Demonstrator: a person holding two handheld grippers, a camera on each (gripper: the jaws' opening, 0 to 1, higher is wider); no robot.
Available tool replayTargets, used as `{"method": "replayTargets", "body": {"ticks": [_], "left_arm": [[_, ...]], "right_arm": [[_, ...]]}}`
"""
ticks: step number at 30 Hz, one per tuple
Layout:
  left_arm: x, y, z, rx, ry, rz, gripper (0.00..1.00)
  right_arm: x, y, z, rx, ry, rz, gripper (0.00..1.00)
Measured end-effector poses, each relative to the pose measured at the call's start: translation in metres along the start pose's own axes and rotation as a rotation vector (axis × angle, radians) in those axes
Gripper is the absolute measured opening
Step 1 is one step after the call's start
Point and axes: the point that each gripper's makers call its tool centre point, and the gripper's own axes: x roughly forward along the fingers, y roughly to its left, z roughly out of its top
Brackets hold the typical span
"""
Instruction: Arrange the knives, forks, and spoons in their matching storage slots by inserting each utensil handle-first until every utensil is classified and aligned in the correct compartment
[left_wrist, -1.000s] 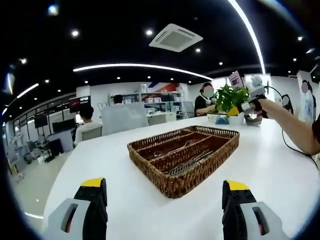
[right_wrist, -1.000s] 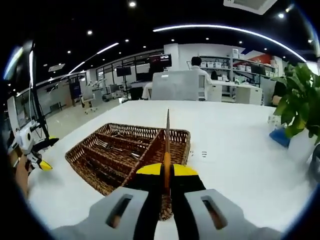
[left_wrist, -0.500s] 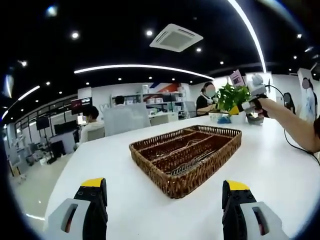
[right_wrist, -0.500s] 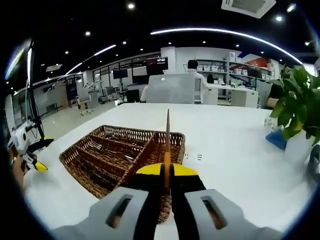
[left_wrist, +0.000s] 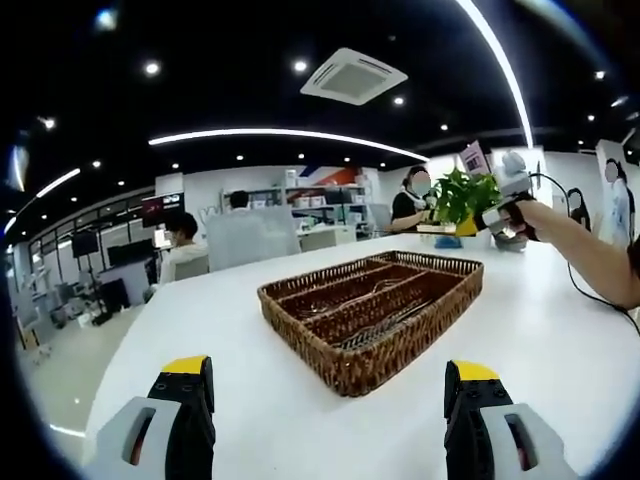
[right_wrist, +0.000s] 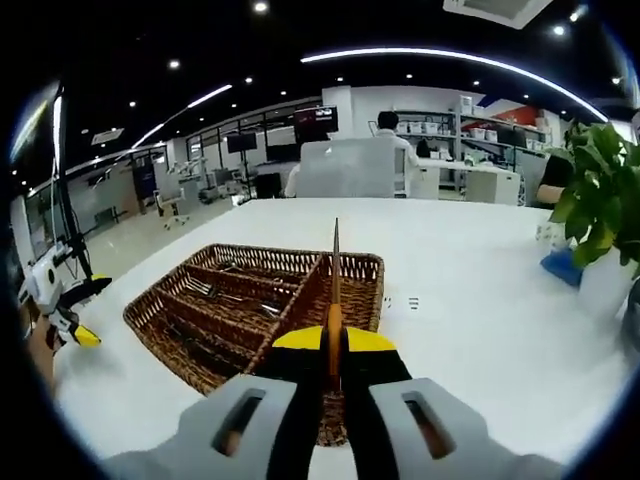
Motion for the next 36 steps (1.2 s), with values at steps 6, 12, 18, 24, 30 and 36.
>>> {"method": "replayTargets", "body": {"ticks": [6,12,18,24,30,36], "left_arm": [[-0.001,0.002,-0.001,-0.006,-0.003,0.006,1.0],[-0.003,0.001,0.003,-0.002,-0.014,0.005,1.0],[-0.003,-0.002,0.005,0.008,-0.015,-0.002,1.0],[-0.004,0.0,0.004,0.01,-0.013,0.002,1.0],[-0.006,0.001,0.007,0.009,-0.019,0.004,1.0],[-0.008,0.002,0.01,0.012,-0.028,0.001,1.0]], "right_arm": [[0.009,0.004,-0.009,-0.038,0.05,-0.033,0.03],[0.019,0.007,-0.028,-0.045,0.119,-0.036,0.03],[0.024,0.01,-0.039,-0.105,0.164,-0.055,0.03],[0.025,0.009,-0.044,-0.133,0.199,-0.075,0.03],[0.025,0.012,-0.052,-0.139,0.251,-0.082,0.03],[0.03,0.006,-0.051,-0.165,0.287,-0.122,0.03]]}}
